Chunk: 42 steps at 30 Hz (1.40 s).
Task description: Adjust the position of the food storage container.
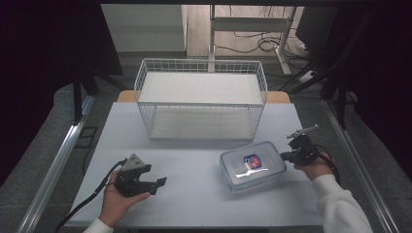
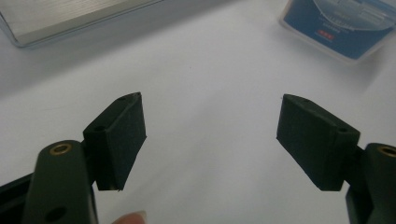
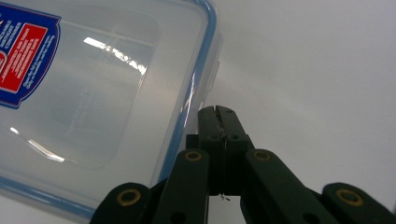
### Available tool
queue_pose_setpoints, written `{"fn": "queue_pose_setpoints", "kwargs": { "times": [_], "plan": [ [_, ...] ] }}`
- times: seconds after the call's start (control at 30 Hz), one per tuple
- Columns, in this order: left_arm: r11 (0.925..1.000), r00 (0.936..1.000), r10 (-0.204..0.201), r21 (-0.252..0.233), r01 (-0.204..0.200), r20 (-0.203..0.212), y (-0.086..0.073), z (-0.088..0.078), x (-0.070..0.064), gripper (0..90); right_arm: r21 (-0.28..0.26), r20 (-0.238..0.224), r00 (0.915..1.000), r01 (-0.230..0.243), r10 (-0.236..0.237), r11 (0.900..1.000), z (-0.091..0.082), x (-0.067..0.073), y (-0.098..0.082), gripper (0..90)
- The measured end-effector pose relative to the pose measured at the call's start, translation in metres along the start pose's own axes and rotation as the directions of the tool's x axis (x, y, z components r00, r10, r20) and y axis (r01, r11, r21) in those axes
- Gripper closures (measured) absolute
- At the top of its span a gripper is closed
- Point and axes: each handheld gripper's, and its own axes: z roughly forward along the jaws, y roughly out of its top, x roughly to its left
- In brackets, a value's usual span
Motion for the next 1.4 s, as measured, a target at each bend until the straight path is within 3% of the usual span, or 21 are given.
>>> {"fn": "queue_pose_setpoints", "kwargs": {
  "times": [0.3,0.7,1.07,1.23,1.4],
  "plan": [
    [1.0,1.0,0.002,0.005,-0.002,0.001,0.0,0.001,0.0,23.9,-0.017,-0.059,0.9975,0.037,-0.038,0.999,0.001,0.027,-0.005,89.1],
    [1.0,1.0,0.0,0.001,0.0,0.002,0.0,0.0,0.0,23.9,-0.038,-0.153,0.9821,0.105,-0.11,0.994,0.005,0.069,-0.009,89.0],
    [1.0,1.0,0.002,0.003,-0.002,0.001,0.0,0.0,0.001,23.9,-0.048,-0.194,0.9712,0.131,-0.138,0.99,0.015,0.088,-0.002,89.0],
    [1.0,1.0,0.004,0.004,-0.004,0.001,0.0,-0.001,0.001,23.9,-0.055,-0.223,0.9623,0.148,-0.157,0.987,0.023,0.1,0.002,89.0],
    [1.0,1.0,0.004,0.005,-0.004,0.001,0.0,-0.001,0.001,23.9,-0.052,-0.243,0.9585,0.14,-0.149,0.989,0.03,0.106,0.004,89.0]
  ]
}}
